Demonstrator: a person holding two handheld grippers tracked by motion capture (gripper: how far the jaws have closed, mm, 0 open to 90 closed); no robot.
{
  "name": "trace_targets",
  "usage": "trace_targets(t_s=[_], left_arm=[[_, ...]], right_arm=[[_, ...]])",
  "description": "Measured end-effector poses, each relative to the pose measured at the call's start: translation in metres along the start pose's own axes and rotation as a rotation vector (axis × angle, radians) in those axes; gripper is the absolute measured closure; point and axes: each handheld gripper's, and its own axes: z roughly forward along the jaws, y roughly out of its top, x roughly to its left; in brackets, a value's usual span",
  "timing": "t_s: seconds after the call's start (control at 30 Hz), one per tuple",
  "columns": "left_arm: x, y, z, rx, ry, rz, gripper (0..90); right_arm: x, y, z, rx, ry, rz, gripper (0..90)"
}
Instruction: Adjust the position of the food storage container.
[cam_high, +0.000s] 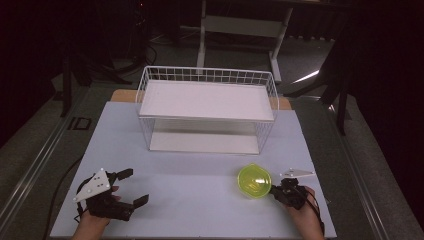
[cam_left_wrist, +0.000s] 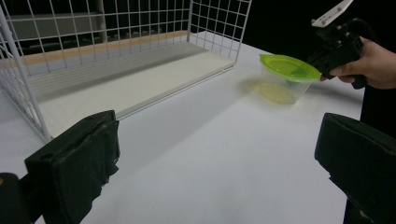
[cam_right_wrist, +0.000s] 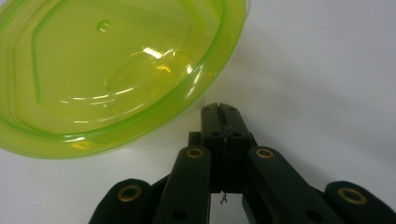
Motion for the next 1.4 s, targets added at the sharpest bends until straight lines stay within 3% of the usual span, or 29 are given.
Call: trace_targets(t_s=[0.53, 0.63, 0.77, 0.87, 1.2, 1.4], left_arm=[[0.0, 0.0, 0.0, 0.007, 0.008, 0.004, 0.9], [0.0, 0.0, 0.0, 0.01, 0.01, 0.003, 0.9], [0.0, 0.0, 0.001, 0.013, 0.01, 0.007, 0.9], [0.0, 0.0, 0.001, 0.013, 0.01, 0.007, 0.9], [0.0, 0.0, 0.0, 0.01, 0.008, 0.007, 0.9], [0.0, 0.0, 0.0, 0.009, 0.008, 0.005, 0.9]], right_arm=[[0.028, 0.012, 0.02, 0.029, 0.069, -0.052, 90.0], [0.026, 0.013, 0.019, 0.029, 0.055, -0.06, 90.0], [0.014, 0.023, 0.019, 0.005, 0.02, -0.044, 90.0], [0.009, 0.027, 0.021, -0.005, 0.023, -0.024, 90.0], [0.023, 0.023, 0.026, 0.002, 0.097, -0.005, 90.0], [0.035, 0.021, 0.029, 0.016, 0.126, -0.03, 90.0]])
